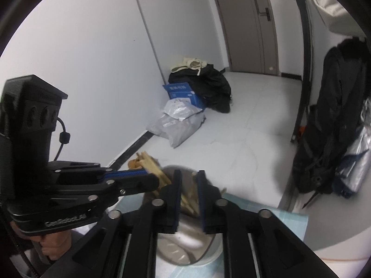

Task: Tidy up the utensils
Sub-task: 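Open both grippers to release the chopsticks and withdraw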

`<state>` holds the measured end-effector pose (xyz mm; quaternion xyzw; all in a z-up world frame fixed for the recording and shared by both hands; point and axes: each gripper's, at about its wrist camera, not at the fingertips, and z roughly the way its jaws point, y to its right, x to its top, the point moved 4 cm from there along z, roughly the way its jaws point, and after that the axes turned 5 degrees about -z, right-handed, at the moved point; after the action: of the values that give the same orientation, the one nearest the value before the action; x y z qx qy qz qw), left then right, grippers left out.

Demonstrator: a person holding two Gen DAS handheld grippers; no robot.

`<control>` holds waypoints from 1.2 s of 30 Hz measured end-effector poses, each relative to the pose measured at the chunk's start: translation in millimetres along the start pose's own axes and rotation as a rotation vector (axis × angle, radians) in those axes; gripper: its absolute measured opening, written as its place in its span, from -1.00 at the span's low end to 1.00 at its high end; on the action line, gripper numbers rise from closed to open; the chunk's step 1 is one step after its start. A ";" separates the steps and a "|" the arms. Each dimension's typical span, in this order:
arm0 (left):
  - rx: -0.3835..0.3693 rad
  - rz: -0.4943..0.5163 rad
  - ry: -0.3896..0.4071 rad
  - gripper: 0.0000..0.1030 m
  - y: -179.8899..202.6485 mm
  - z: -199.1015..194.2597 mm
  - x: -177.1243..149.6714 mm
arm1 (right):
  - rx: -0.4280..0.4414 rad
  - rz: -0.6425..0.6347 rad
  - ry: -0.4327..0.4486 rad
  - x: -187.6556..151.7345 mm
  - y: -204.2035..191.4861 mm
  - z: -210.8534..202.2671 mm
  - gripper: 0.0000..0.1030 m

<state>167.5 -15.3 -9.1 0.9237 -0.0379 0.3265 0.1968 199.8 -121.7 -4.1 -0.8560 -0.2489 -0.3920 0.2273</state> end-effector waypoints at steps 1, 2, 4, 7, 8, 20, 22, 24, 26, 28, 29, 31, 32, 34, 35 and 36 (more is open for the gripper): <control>0.000 -0.007 0.002 -0.94 0.2 -2.1 -0.3 | 0.000 0.009 0.004 -0.7 0.9 -2.0 -0.64; 0.000 -0.012 0.005 -0.87 0.1 -3.8 -0.3 | -0.006 0.023 0.015 -3.2 2.5 -6.9 -0.59; 0.006 -0.018 0.018 -0.69 1.2 -10.8 -0.7 | -0.019 0.044 0.039 -6.3 5.0 -15.2 -0.46; 0.013 -0.021 0.042 -0.40 2.8 -19.6 -0.1 | -0.061 0.078 0.095 -12.3 9.0 -36.6 -0.36; 0.022 -0.020 0.054 -0.31 4.6 -24.0 -0.2 | -0.072 0.085 0.106 -13.0 10.3 -40.9 -0.26; 0.180 -0.027 0.270 0.56 32.2 -95.7 -11.0 | -0.209 0.103 0.338 -20.4 -11.2 -137.1 0.26; 0.211 -0.033 0.324 0.67 35.8 -110.2 -15.5 | -0.229 0.098 0.373 -24.1 -21.5 -152.1 0.38; 0.227 -0.042 0.363 0.80 36.8 -121.9 -20.6 | -0.240 0.100 0.395 -30.3 -28.1 -162.2 0.51; 0.240 -0.042 0.395 0.86 38.9 -131.2 -26.0 | -0.250 0.091 0.414 -36.2 -37.5 -170.9 0.59; 0.242 -0.035 0.434 0.91 41.6 -139.1 -32.3 | -0.262 0.077 0.427 -41.1 -42.4 -175.8 0.63; 0.241 -0.030 0.445 0.93 42.6 -140.0 -34.2 | -0.273 0.065 0.441 -44.6 -47.7 -179.6 0.67; 0.242 -0.017 0.465 0.93 44.5 -142.6 -40.0 | -0.292 0.055 0.460 -50.7 -55.0 -184.3 0.78; 0.241 -0.008 0.476 0.94 45.5 -143.9 -43.4 | -0.296 0.051 0.466 -52.9 -57.3 -186.7 0.83; 0.258 0.015 0.505 0.97 46.0 -144.5 -50.2 | -0.314 0.036 0.480 -60.0 -63.6 -188.3 0.87; 0.264 0.022 0.514 0.98 46.9 -144.5 -53.5 | -0.321 0.034 0.482 -63.3 -66.5 -189.3 0.92; 0.268 0.026 0.519 0.98 47.6 -146.2 -58.9 | -0.331 0.033 0.482 -67.8 -68.3 -188.3 0.95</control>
<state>25.8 -5.7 74.3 0.8266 0.0452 0.5564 0.0720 14.9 -195.8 66.9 -0.7676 -0.1065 -0.6156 0.1436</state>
